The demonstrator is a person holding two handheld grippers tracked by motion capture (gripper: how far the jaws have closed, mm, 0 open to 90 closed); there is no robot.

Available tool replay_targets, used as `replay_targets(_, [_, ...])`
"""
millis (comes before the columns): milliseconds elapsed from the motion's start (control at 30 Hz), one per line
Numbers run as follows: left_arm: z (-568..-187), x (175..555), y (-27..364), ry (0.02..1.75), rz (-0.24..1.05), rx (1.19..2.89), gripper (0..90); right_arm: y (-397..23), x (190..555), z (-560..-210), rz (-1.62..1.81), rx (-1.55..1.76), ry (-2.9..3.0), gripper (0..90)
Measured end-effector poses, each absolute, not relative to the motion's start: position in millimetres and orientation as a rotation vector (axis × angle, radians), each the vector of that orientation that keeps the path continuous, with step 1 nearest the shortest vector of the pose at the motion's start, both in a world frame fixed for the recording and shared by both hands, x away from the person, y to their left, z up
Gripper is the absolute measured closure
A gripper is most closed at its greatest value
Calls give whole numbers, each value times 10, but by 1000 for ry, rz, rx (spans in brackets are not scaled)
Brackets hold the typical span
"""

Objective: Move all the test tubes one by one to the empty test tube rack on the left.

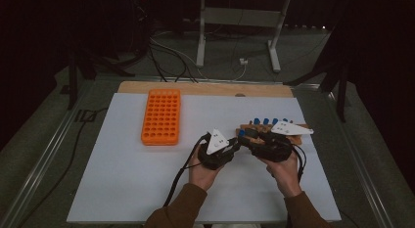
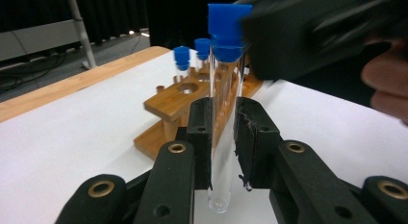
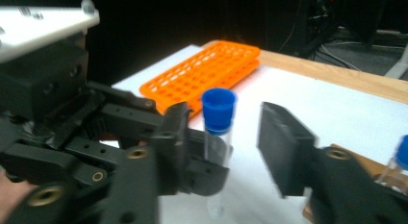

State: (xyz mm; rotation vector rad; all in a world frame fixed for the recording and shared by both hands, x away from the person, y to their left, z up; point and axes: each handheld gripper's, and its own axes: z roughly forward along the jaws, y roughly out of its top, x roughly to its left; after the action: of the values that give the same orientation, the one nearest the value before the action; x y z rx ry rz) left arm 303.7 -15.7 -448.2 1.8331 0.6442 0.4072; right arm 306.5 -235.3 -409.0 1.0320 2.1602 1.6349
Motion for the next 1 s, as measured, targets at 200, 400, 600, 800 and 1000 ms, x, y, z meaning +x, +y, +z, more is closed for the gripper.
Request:
replay_targets(200, [-4454, 3074, -45, 668, 434, 1820, 780, -2486, 3084, -4054, 1598, 1075, 2107, 179])
replay_targets(400, [-4413, 3111, 88, 693, 469, 1793, 778, -2518, 3076, -4040, 1571, 1047, 2088, 59])
replay_targets(600, [-4380, 3156, 243, 724, 491, 1763, 778, -2586, 3082, -4058, 1564, 1028, 2067, 0])
replay_targets(800, [-4369, 3201, 363, 738, 519, 1760, 778, -2668, 3055, -4041, 1567, 1012, 2037, 0])
replay_targets(1000, [-4360, 3251, 497, 761, 554, 1741, 778, -2750, 3045, -4040, 1548, 1018, 2010, 0])
